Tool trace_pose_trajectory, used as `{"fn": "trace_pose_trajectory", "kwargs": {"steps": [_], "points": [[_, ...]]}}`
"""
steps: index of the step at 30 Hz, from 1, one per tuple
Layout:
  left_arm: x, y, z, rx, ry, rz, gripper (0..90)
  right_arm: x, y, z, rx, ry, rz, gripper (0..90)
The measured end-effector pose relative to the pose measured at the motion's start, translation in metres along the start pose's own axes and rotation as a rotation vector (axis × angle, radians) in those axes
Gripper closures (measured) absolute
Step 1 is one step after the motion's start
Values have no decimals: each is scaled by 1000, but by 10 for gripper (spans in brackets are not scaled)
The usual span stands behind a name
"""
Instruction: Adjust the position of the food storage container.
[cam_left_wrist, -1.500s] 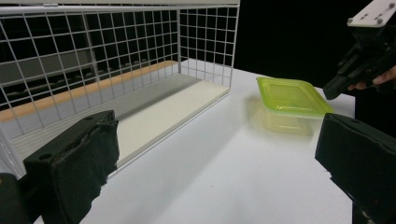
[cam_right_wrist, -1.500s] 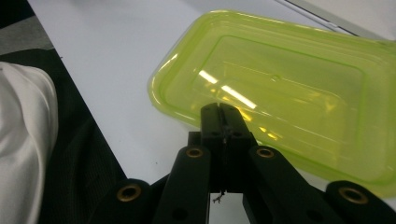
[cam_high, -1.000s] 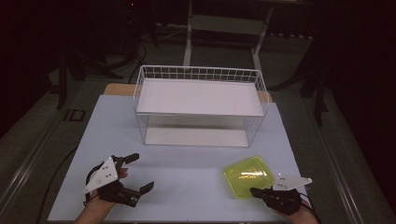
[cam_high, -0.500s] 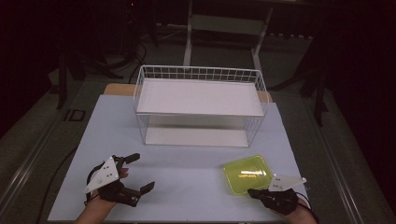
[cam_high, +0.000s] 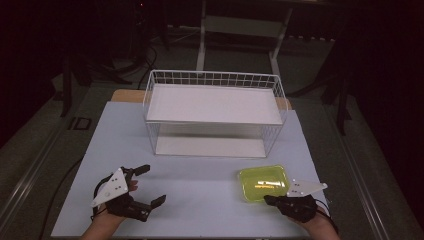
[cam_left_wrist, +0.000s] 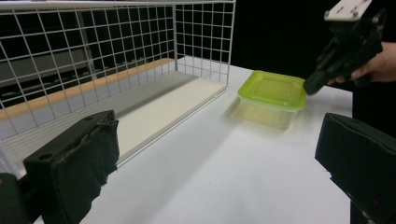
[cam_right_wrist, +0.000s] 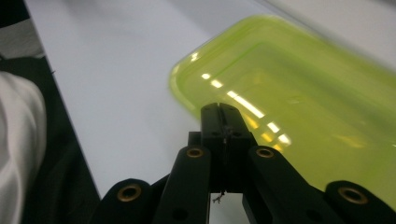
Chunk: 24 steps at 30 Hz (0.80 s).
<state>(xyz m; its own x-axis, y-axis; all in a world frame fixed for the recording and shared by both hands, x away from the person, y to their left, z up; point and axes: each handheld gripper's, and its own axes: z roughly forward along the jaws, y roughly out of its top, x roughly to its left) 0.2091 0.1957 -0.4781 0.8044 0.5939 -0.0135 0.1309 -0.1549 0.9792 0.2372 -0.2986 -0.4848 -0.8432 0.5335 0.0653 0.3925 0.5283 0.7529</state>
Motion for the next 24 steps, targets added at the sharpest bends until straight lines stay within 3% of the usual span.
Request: {"fn": "trace_pose_trajectory", "kwargs": {"steps": [3,4,7,10,13,18,24], "points": [[0,0,0,-1,-2,-4,3,-11,1,-15,-24,-70,7,900],[0,0,0,-1,-2,-4,3,-11,1,-15,-24,-70,7,900],[0,0,1,0,-3,-2,2,-32,-3,-28,-21,-157,32,900],[0,0,2,4,-2,5,3,-42,-6,-31,-15,-187,36,900],[1,-1,2,1,0,0,3,-64,-14,-31,10,-260,70,900],[1,-1,1,-1,-1,0,3,-75,-19,-23,24,-264,91,900],[1,-1,1,-2,-5,-3,2,-73,-20,-14,17,-248,103,900]]}}
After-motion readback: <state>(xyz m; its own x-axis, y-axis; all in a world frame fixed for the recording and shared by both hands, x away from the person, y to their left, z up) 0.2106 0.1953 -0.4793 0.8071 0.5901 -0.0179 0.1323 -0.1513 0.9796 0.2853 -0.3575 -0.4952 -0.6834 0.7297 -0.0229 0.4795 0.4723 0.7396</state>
